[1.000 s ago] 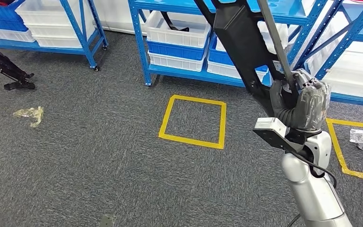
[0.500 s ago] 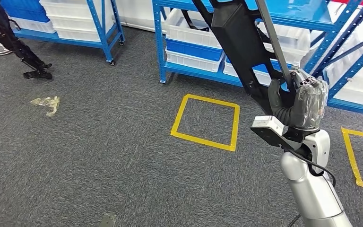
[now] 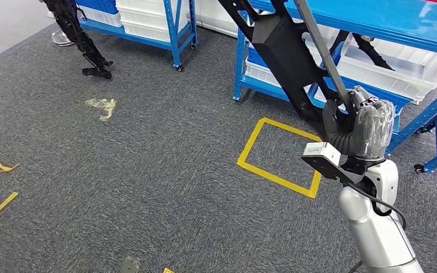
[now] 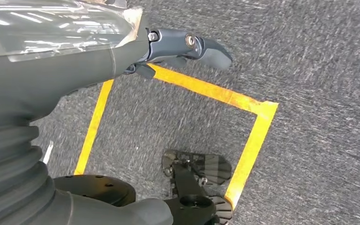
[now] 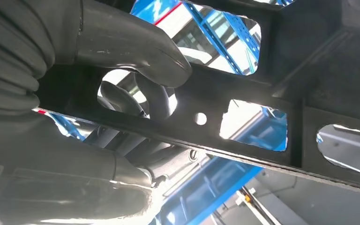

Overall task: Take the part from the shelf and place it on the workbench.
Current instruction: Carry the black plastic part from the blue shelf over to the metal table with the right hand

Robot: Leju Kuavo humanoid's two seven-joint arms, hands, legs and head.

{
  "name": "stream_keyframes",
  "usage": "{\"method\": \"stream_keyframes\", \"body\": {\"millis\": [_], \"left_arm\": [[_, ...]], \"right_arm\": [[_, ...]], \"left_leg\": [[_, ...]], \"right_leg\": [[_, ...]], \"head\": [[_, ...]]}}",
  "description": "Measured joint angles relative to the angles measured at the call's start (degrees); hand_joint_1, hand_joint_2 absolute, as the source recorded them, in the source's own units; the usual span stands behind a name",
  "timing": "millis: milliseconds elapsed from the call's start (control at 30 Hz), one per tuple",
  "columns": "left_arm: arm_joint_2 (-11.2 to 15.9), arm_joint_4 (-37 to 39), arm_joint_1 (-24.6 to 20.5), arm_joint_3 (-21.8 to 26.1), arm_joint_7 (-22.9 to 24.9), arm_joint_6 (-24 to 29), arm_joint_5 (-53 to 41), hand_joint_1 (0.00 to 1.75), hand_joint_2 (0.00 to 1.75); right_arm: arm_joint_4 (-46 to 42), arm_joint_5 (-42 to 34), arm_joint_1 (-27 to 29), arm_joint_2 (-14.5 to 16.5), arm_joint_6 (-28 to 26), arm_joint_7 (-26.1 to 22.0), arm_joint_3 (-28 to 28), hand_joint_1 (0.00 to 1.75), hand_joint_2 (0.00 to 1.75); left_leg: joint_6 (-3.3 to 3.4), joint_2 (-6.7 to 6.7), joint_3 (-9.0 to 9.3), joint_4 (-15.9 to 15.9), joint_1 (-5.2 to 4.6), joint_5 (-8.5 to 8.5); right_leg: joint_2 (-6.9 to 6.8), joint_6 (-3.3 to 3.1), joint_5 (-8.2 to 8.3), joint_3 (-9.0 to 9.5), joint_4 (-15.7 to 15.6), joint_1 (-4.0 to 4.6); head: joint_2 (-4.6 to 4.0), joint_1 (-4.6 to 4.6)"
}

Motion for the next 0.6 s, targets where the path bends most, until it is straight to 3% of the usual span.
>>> {"method": "stream_keyframes", "body": {"millis": [33,100,167,233,267,300,367,433,533,600], "left_arm": [[0.04,0.0,0.08,0.0,-0.03,0.11,0.08,0.0,1.75],[0.11,0.01,0.06,0.0,-0.11,0.4,0.25,0.0,1.75],[0.05,0.01,-0.04,-0.02,-0.16,0.51,0.32,0.0,1.75],[0.04,0.01,-0.04,-0.05,-0.07,0.43,0.31,0.0,1.75],[0.03,0.02,-0.02,-0.06,-0.02,0.36,0.31,0.0,1.75],[0.03,0.01,-0.01,-0.07,0.02,0.31,0.31,0.0,1.75],[0.04,0.0,-0.13,-0.07,0.02,0.25,0.31,0.0,1.75],[0.02,-0.01,-0.3,-0.08,0.02,0.23,0.31,0.0,1.75],[0.03,-0.01,-0.27,-0.09,0.04,0.2,0.32,0.0,1.75],[0.09,-0.01,-0.28,-0.09,0.05,0.22,0.32,0.0,1.75]], "right_arm": [[0.0,0.04,-0.02,0.07,0.03,0.04,0.01,1.69,1.75],[0.0,0.05,-0.06,0.17,0.06,0.06,-0.01,1.69,1.75],[0.0,0.05,-0.02,0.21,0.07,0.07,-0.03,1.69,1.75],[0.0,0.09,0.05,0.26,0.15,0.08,-0.02,1.69,1.75],[0.0,0.11,0.08,0.29,0.21,0.09,-0.01,1.69,1.75],[0.0,0.14,0.09,0.34,0.27,0.08,0.0,1.69,1.75],[-0.01,0.16,0.06,0.39,0.33,0.08,-0.01,1.69,1.75],[-0.02,0.16,-0.04,0.37,0.33,0.09,-0.04,1.69,1.75],[-0.02,0.18,-0.09,0.4,0.34,0.09,-0.02,1.69,1.75],[-0.02,0.2,0.0,0.37,0.34,0.09,-0.03,1.69,1.75]], "left_leg": [[-0.26,0.23,-0.18,0.19,-0.09,-0.2],[-1.0,2.79,-1.71,3.31,-0.16,-2.16],[-1.86,6.02,-5.51,10.63,0.41,-5.56],[-2.56,7.11,-8.81,16.13,1.22,-6.94],[-2.84,7.38,-8.94,15.8,1.61,-6.06],[-3.06,7.81,-7.94,13.42,1.96,-4.4],[-3.38,10.11,-3.89,5.56,2.16,-0.89],[-3.02,11.62,-1.3,0.88,1.82,0.42],[-1.62,9.91,-1.13,0.15,1.24,0.63],[-0.62,8.52,-1.03,-0.12,1.26,0.94]], "right_leg": [[-0.54,-0.2,0.06,0.21,-0.2,-0.17],[-1.78,-0.83,0.06,0.76,-0.6,-0.7],[-3.08,-1.26,-0.12,1.01,-0.64,-0.74],[-4.38,-1.34,-0.22,1.02,-0.62,-0.76],[-5.01,-1.31,-0.3,1.05,-0.61,-0.83],[-5.63,-1.21,-0.41,1.14,-0.61,-0.91],[-6.74,-0.65,-0.81,1.48,-0.52,-0.83],[-7.79,0.1,-1.22,1.79,-0.49,-0.46],[-9.07,1.12,-1.6,2.01,-0.5,-0.39],[-7.0,1.26,-3.17,0.81,2.19,-0.72]], "head": [[0.0,-0.02],[0.0,-0.4],[0.0,-0.78],[0.0,-0.8],[0.0,-0.81],[0.0,-0.81],[0.0,-0.85],[0.0,-0.67],[0.0,-0.37],[0.0,-0.21]]}}
